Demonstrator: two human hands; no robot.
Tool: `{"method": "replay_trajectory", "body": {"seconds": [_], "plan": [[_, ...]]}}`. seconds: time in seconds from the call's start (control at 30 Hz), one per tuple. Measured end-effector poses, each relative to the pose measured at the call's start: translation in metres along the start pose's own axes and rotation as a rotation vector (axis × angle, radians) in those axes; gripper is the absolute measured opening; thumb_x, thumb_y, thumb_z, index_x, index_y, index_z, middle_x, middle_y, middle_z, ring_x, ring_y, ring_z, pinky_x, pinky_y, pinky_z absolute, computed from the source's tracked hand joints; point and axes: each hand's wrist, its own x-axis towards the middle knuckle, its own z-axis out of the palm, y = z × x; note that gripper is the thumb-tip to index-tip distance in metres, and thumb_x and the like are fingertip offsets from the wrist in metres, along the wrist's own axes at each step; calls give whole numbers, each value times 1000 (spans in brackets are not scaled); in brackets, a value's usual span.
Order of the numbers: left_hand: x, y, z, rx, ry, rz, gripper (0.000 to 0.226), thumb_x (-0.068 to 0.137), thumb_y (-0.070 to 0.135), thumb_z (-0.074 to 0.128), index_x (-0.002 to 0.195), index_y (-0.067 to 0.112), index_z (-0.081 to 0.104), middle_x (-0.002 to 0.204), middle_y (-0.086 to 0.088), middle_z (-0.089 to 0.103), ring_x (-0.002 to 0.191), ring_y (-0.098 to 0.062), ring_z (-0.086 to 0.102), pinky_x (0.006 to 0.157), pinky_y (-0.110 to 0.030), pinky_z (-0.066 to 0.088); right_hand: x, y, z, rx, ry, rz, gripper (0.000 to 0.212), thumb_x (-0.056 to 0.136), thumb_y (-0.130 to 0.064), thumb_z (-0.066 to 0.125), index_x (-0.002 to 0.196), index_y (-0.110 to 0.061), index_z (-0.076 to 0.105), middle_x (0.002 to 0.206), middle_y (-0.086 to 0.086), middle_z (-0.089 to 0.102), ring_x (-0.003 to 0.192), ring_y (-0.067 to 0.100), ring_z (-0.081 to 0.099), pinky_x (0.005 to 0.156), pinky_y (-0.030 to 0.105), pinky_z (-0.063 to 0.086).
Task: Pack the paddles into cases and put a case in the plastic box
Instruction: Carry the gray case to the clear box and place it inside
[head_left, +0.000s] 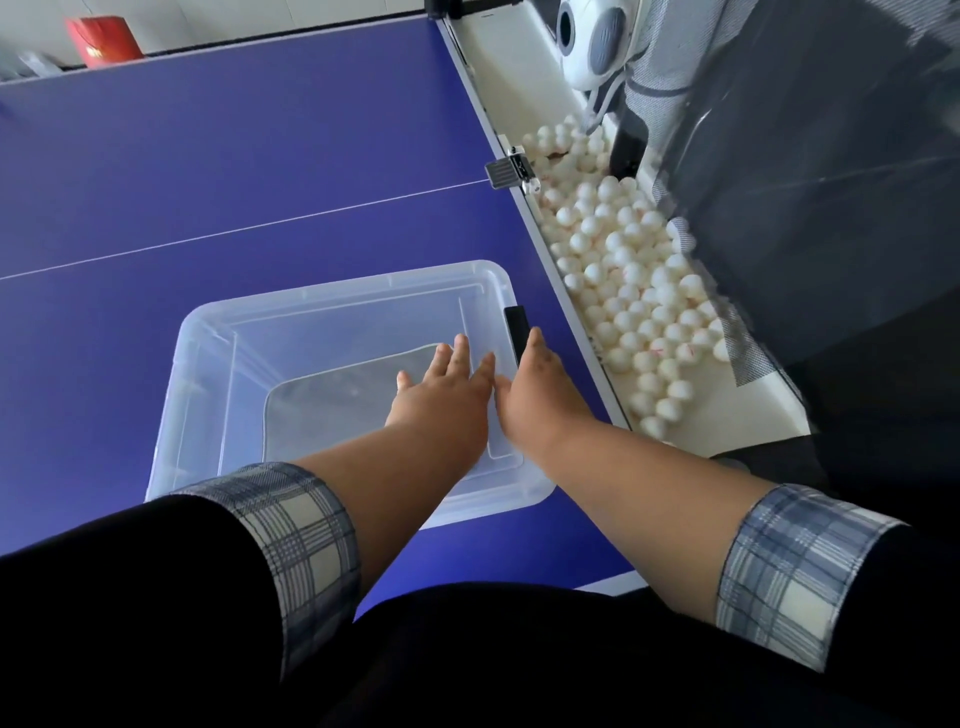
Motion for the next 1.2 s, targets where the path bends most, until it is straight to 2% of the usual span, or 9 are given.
{"method": "replay_trajectory", "body": {"seconds": [0.3, 0.4, 0.5, 0.7, 0.83, 0.93, 1.03, 1.13, 1.2], "plan": [[-19, -32, 8, -139, 149, 118, 59, 103, 25, 28, 157, 17, 5, 165, -4, -2, 151, -21, -4, 122, -42, 9, -10, 8, 10, -418, 61, -170, 75, 101, -49, 29, 157, -16, -8, 166, 5, -16, 154, 26, -4, 122, 52, 11], [-44, -62, 18, -288, 180, 132, 57, 104, 29, 34, 156, 23, 14, 165, 2, 4, 151, -15, -3, 119, -29, -3, -10, 1, 13, -629, 111, -326, 65, 101, -31, 29, 158, -21, 1, 166, 4, -14, 153, 25, -13, 120, 59, -2], [-72, -97, 30, -291, 210, 114, 56, 103, 32, 35, 156, 26, 17, 165, 3, 5, 151, -16, -3, 119, -31, -6, -10, -24, 20, -624, 124, -397, 59, 101, -34, 30, 157, -23, 18, 168, 2, 4, 154, 22, -6, 120, 59, -2], [-121, -198, 58, -476, 281, -519, 65, 101, 41, 34, 156, 26, 3, 165, 1, -1, 151, -21, -6, 121, -42, -4, -37, -115, 90, -612, -126, -601, 62, 102, -49, 27, 158, -31, 9, 168, -1, -8, 153, 21, -12, 121, 54, -3], [-131, -243, 62, -1221, 113, -918, 93, 88, 60, 53, 156, 27, 0, 162, -1, 19, 143, -31, 28, 105, -50, 33, -56, -172, 141, -639, -204, -685, 60, 103, -45, 25, 158, -35, 3, 167, -1, -12, 153, 22, -14, 120, 56, -4], [-132, -252, 75, -1548, -4, -873, 97, 79, 65, 59, 155, 33, 7, 156, 4, 33, 136, -31, 39, 82, -45, 39, -61, -203, 172, -646, -214, -695, 58, 103, -40, 23, 157, -36, 1, 167, -4, -8, 153, 19, -11, 119, 57, -4], [-131, -272, 85, -1565, 42, -733, 90, 73, 61, 64, 150, 30, 29, 147, 5, 48, 125, -24, 53, 80, -39, 49, -61, -211, 187, -648, -180, -684, 60, 100, -46, 14, 157, -37, 0, 168, -7, -3, 153, 17, -8, 119, 59, -6], [-128, -282, 89, -1421, 115, -560, 44, 77, 53, 67, 116, 37, 58, 104, 17, 70, 88, -1, 68, 68, -27, 56, -61, -212, 189, -614, -182, -642, 75, 88, -65, -4, 157, -37, -4, 168, -6, -3, 153, 15, -9, 119, 57, -8], [-125, -283, 86, -1338, 153, -491, 20, 81, 47, 67, 97, 41, 57, 89, 19, 69, 72, 5, 66, 62, -20, 54, -62, -214, 189, -579, -187, -600, 86, 81, -74, -7, 157, -34, -7, 168, -6, -4, 153, 12, -10, 120, 54, -9]]}}
